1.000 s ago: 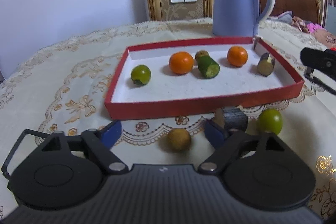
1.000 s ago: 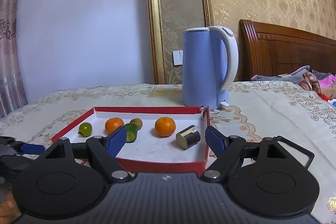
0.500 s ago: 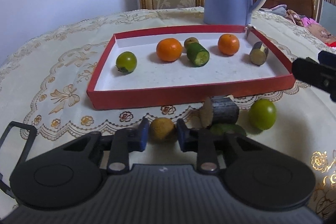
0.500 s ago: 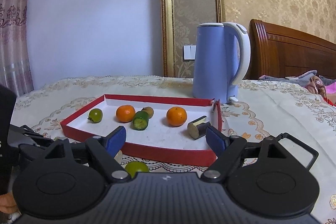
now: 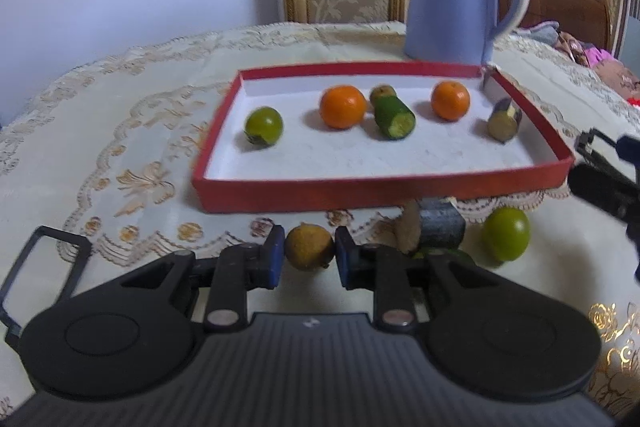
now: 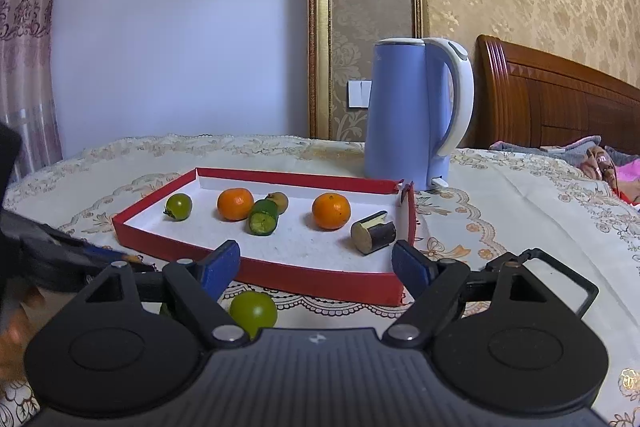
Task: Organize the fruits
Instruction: 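Lower the brown fruit into the tray and open the left tool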
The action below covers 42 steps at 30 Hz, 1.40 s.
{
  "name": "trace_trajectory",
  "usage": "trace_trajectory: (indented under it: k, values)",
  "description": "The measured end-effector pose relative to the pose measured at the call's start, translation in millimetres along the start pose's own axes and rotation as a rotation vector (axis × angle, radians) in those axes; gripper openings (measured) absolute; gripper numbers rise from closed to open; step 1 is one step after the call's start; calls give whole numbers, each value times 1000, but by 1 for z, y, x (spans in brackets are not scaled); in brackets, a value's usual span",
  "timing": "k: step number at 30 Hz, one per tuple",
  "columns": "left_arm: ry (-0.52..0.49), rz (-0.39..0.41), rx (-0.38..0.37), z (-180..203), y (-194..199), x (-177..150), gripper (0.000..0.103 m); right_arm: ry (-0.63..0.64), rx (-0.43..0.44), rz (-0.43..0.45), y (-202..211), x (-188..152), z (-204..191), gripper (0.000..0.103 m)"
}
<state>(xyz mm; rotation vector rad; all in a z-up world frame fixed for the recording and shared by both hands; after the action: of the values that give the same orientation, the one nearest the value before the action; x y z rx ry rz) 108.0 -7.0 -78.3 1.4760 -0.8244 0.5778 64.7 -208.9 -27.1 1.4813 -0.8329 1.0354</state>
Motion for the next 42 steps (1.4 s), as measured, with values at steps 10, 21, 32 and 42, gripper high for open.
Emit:
trace_trajectory:
  k: [10, 21, 32, 42]
  values:
    - [7, 50, 28, -13, 15, 21, 24, 55, 26, -69, -9, -14, -13, 83]
    - [-41, 93, 55, -2, 9, 54, 24, 63, 45, -81, -12, -20, -20, 83]
    - [-42, 83, 80, 5, -8, 69, 24, 96, 58, -77, -14, -22, -27, 83]
    - [-48, 67, 112, 5, -32, 79, 24, 95, 68, -80, -16, -23, -27, 83]
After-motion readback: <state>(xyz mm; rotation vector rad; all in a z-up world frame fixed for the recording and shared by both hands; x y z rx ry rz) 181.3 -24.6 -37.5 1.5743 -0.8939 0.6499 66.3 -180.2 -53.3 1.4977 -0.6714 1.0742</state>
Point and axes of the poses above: each gripper's, at about its wrist camera, not at the fingertips, and y roughly against the way its jaws point, z to its right, x to its top, the point moved 7 cm from there along -y, roughly the way its jaws point, and after that the axes turned 2 degrees about -y, right-handed, at the moved point
